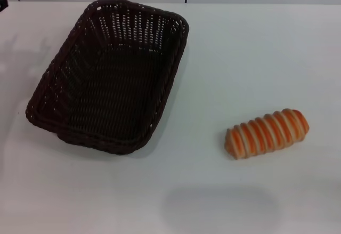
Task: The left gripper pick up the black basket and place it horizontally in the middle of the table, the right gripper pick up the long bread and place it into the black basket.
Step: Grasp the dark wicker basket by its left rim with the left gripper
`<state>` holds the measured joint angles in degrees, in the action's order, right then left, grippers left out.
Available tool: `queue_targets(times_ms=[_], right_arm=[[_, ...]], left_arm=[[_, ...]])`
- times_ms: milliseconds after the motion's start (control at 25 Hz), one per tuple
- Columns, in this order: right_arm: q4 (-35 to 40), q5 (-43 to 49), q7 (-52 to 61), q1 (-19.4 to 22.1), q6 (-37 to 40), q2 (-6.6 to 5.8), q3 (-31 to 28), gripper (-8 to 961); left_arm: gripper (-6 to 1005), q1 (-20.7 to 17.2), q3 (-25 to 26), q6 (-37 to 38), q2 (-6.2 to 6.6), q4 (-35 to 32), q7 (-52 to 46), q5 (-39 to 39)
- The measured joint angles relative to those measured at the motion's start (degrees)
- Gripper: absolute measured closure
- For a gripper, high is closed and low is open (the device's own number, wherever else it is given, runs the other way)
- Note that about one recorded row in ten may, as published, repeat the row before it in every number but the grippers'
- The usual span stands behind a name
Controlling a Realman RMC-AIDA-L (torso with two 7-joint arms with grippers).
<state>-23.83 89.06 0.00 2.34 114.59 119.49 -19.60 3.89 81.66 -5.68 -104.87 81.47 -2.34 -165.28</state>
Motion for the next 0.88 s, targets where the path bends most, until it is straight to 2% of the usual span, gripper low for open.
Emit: queue_targets(times_ms=[40, 120, 160, 200, 240, 280, 320, 400, 480, 520, 560, 720, 800, 880], right_arm=[[0.0, 0.0, 0.0, 0.0, 0.0, 0.0, 0.0, 137], [0.01, -0.01, 0.0, 0.02, -0.04, 0.0, 0.0, 136], [0.01, -0.01, 0.0, 0.04, -0.05, 0.0, 0.0, 136], [0.01, -0.01, 0.0, 0.08, -0.07, 0.04, 0.06, 136], [0.01, -0.01, 0.0, 0.08, -0.07, 0.04, 0.06, 136], [0.01, -0.02, 0.0, 0.07, -0.07, 0.05, 0.23, 137], [0.01, -0.07, 0.0, 0.08, -0.08, 0.06, 0.41, 137], [0.01, -0.16, 0.0, 0.12, -0.08, 0.07, 0.75, 137], [-0.02, -0.16, 0.0, 0.1, -0.08, 0.07, 0.81, 137], [-0.1, -0.16, 0.0, 0.06, -0.08, 0.06, 1.16, 137], [-0.1, -0.16, 0.0, 0.06, -0.08, 0.06, 1.16, 137], [-0.12, -0.17, 0.0, 0.03, 0.11, 0.06, 1.52, 137], [-0.26, -0.17, -0.01, -0.05, 0.2, 0.05, 1.94, 137], [-0.27, -0.17, -0.01, -0.06, 0.31, 0.05, 2.06, 137]], left_arm=[[190, 0.0, 0.0, 0.0, 0.0, 0.0, 0.0, 0.0], [190, 0.36, 0.62, -8.5, -0.17, 6.06, 3.28, 0.09], [190, 0.69, 1.14, -12.89, -0.68, 9.35, 5.46, 0.27], [191, 1.68, 2.78, -22.14, -2.71, 14.65, 10.67, 0.88], [191, 1.68, 2.78, -22.14, -2.71, 14.65, 10.67, 0.88], [191, 2.45, 4.31, -28.4, -4.69, 17.24, 14.91, 1.58], [191, 2.45, 4.31, -28.4, -4.69, 17.24, 14.91, 1.58], [191, 4.43, 9.2, -38.47, -9.92, 20.89, 23.66, 2.96], [191, 4.43, 9.2, -38.47, -9.92, 20.89, 23.66, 2.96], [191, 5.63, 11.92, -43.2, -12.26, 22.32, 27.53, 3.57], [191, 9.01, 14.42, -52.9, -13.04, 23.5, 29.42, 5.84], [190, 10.81, 15.03, -56.73, -12.97, 23.38, 28.95, 6.58], [190, 14.32, 15.96, -63.3, -13.11, 20.27, 28.92, 5.9], [190, 14.85, 16.01, -63.98, -13.12, 19.42, 28.91, 5.7]])
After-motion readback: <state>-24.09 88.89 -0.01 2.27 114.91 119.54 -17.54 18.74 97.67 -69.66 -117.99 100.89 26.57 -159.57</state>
